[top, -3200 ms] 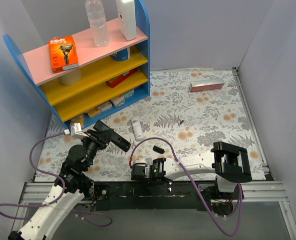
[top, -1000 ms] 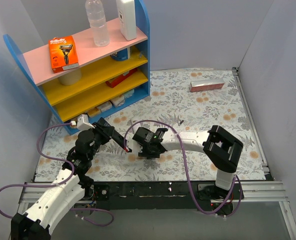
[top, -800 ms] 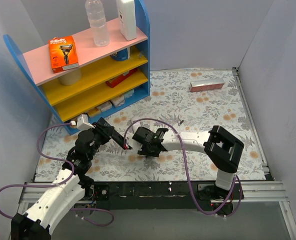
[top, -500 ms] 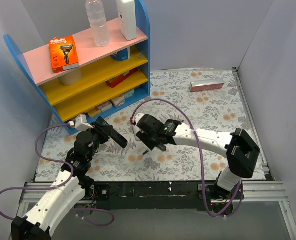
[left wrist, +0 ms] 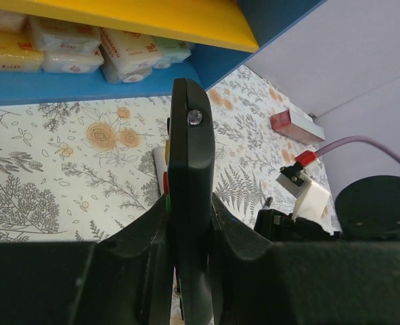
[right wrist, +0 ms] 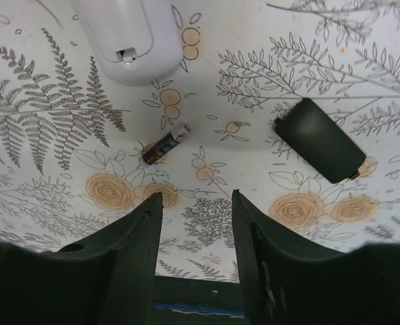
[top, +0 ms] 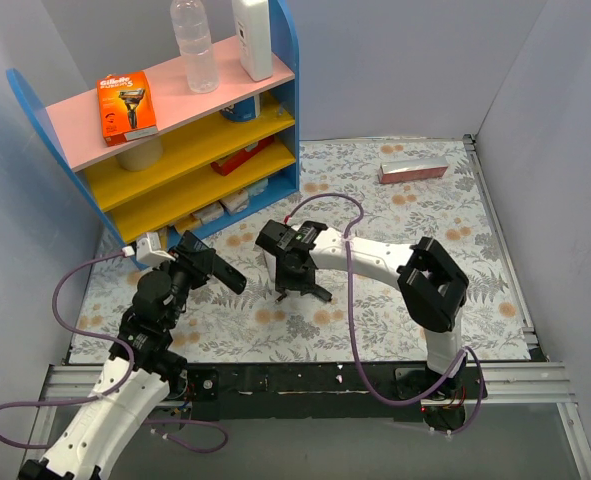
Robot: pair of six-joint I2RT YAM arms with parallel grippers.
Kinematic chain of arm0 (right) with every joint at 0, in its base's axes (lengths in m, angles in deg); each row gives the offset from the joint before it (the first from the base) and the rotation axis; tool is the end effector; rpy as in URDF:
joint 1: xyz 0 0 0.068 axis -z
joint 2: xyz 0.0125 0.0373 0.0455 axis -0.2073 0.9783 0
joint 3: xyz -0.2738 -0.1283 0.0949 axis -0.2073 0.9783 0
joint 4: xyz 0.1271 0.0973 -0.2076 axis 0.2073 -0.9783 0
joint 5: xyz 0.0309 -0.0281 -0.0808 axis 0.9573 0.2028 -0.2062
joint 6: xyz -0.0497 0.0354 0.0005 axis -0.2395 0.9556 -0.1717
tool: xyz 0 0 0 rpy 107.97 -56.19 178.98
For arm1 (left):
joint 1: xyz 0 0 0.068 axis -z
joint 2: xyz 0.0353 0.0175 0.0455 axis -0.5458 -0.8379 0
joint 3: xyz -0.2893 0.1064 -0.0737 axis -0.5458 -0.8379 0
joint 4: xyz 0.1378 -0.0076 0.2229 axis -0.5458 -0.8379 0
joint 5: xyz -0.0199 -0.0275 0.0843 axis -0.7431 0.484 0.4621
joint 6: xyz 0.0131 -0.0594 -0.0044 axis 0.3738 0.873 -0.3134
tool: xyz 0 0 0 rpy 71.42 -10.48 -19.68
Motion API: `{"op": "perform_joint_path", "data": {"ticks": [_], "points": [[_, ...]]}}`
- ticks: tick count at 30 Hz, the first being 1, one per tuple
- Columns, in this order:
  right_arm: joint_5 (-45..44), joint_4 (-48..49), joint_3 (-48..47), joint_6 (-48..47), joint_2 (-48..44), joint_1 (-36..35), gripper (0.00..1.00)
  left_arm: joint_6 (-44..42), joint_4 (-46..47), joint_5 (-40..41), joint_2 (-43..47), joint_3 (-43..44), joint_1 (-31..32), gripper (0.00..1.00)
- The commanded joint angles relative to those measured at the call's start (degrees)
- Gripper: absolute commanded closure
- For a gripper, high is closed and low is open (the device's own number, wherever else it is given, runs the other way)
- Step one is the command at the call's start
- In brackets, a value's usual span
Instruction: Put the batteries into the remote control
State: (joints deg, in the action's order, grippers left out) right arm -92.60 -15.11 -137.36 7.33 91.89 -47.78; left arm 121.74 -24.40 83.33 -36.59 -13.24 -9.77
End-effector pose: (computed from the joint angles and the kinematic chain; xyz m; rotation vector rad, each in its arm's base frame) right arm 0.2159 0.3504 0.2497 -0.1190 2.7709 0.2032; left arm 0.0945 -0.0285 0.2617 -1.0898 1.5653 -1.0816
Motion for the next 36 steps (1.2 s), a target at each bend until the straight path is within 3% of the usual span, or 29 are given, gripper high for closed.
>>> {"op": "perform_joint_path", "data": {"ticks": [1,13,28,36], "points": [[-0.02,-1.11,1.61,17.28,-1.30,-0.02,0.48,-1.43,-2.32,-1.89,1.89,2.78,-0.46,1.00],[-3.46,0.92,-5.32,28.63,7.13,0.68,0.55,-2.04,-4.44,-5.58,4.96,3.40,-0.46,1.00],[-4.69,2.15,-7.87,29.34,11.62,1.21,0.62,-2.74,-7.07,-5.15,6.81,4.36,-0.46,1.00],[-6.45,7.06,-4.54,28.38,7.23,1.21,0.62,-2.83,-7.42,-4.27,7.16,4.63,-0.46,1.00]]}}
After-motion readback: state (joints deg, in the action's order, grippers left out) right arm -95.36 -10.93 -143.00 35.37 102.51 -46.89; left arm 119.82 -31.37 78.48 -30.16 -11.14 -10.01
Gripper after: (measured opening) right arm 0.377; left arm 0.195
